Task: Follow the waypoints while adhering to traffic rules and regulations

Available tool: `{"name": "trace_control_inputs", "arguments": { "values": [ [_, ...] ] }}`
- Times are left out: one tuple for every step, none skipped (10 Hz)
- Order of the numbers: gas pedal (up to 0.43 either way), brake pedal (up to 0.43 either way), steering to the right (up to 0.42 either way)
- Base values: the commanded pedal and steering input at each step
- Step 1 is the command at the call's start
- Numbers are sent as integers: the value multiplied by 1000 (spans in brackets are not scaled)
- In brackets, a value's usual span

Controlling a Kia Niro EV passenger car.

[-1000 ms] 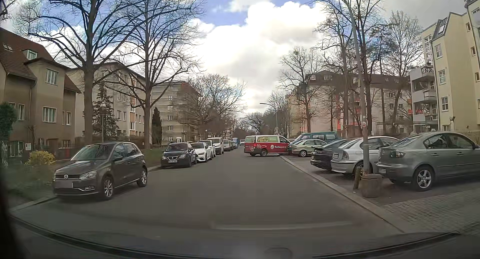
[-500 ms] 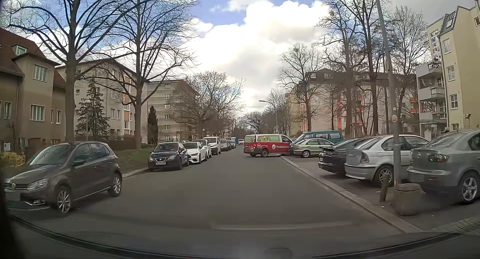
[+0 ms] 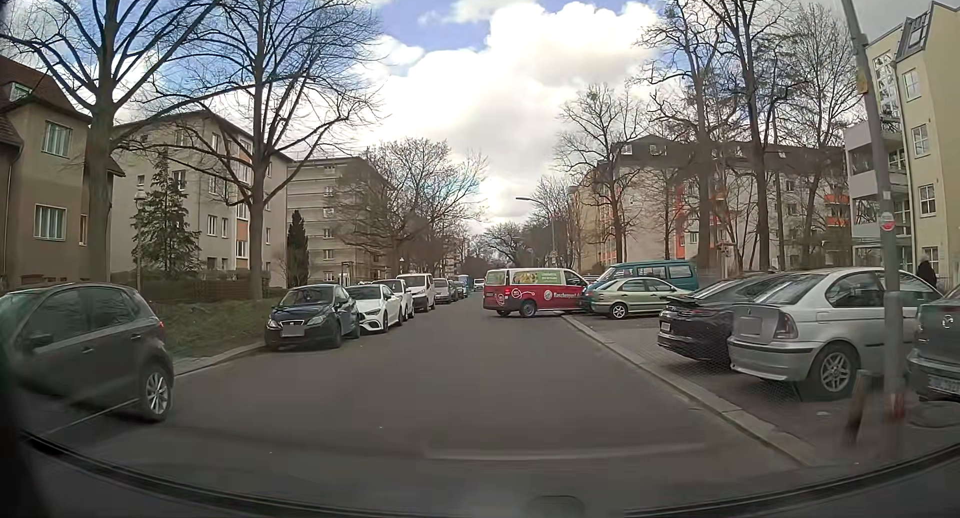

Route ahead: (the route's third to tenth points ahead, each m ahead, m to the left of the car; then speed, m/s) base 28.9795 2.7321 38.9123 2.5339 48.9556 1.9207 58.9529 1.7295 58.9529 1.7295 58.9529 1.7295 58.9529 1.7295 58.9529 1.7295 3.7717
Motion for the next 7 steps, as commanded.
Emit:
{"name": "trace_control_inputs", "arguments": {
  "values": [
    [0,61,8],
    [0,67,8],
    [0,73,7],
    [0,79,5],
    [0,85,2],
    [0,85,-2],
    [0,91,-3]
  ]
}}
